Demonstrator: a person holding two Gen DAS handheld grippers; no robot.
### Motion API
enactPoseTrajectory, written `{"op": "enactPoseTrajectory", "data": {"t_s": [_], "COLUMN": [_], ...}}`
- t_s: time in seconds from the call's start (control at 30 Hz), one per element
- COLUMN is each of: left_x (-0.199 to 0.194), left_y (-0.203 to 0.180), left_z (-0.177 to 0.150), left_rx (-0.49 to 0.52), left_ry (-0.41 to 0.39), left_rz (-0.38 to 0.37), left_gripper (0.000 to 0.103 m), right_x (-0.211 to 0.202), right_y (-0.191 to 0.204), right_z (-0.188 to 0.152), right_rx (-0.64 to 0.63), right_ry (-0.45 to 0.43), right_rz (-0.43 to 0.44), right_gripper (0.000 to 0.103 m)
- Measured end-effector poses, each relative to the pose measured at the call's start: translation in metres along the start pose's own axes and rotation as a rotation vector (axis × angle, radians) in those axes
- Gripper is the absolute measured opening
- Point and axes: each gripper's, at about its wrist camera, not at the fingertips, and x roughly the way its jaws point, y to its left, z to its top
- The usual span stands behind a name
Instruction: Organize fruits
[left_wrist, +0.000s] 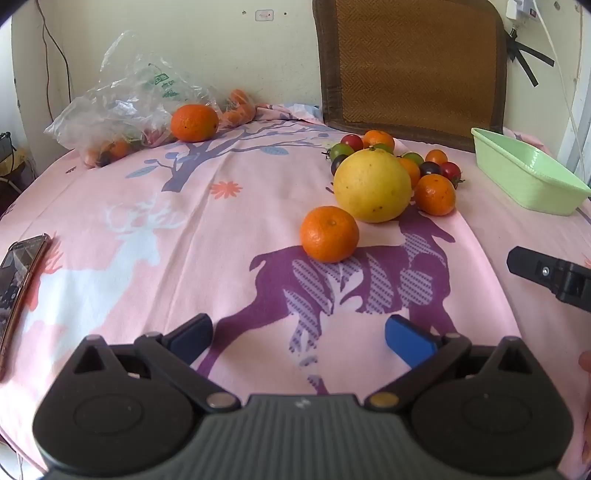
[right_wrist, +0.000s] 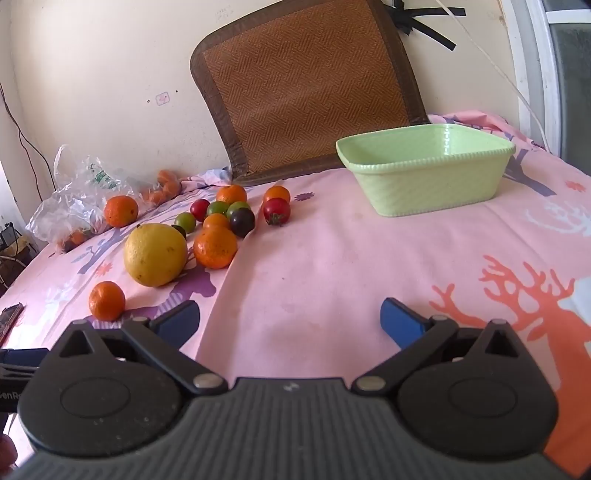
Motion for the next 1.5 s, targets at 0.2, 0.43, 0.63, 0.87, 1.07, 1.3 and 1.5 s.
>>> {"op": "enactPoseTrajectory", "data": {"t_s": [0.2, 0.43, 0.63, 0.87, 1.07, 1.3, 1.5], "left_x": [-0.0013, -0.0048, -0.0076, -0.0080, -0.0079, -0.0080, -0.0081], "left_y": [0.0002, -0.0013, -0.0013, -0.0021, -0.0021, -0.0022, -0.0025], "left_z": [0.0008, 0.0048, 0.0003, 0.0000, -0.0002, -0.0002, -0.0005], "left_rx": [-0.011, -0.002, 0.004, 0.003, 0.003, 0.003, 0.003], "left_ry": [0.000, 0.025, 0.039, 0.039, 0.039, 0.038, 0.037], "left_rz": [-0.001, -0.002, -0.001, -0.001, -0.001, -0.001, 0.000], "left_gripper": [0.103, 0.103, 0.103, 0.103, 0.103, 0.103, 0.103], "right_x": [0.0013, 0.0036, 0.0020, 0.0023, 0.0019, 0.0014, 0.0012], "right_y": [0.0041, 0.0055, 0.0046, 0.0043, 0.0045, 0.0044, 0.0049], "right_z": [0.0002, 0.0010, 0.0007, 0.0004, 0.0003, 0.0001, 0.0000], "right_rx": [-0.064, -0.075, -0.074, -0.075, -0.075, -0.076, -0.076], "right_ry": [0.028, 0.021, 0.018, 0.018, 0.017, 0.017, 0.016], "right_rz": [-0.017, -0.019, -0.017, -0.017, -0.018, -0.018, -0.018], "right_gripper": [0.103, 0.103, 0.103, 0.103, 0.103, 0.103, 0.103]}}
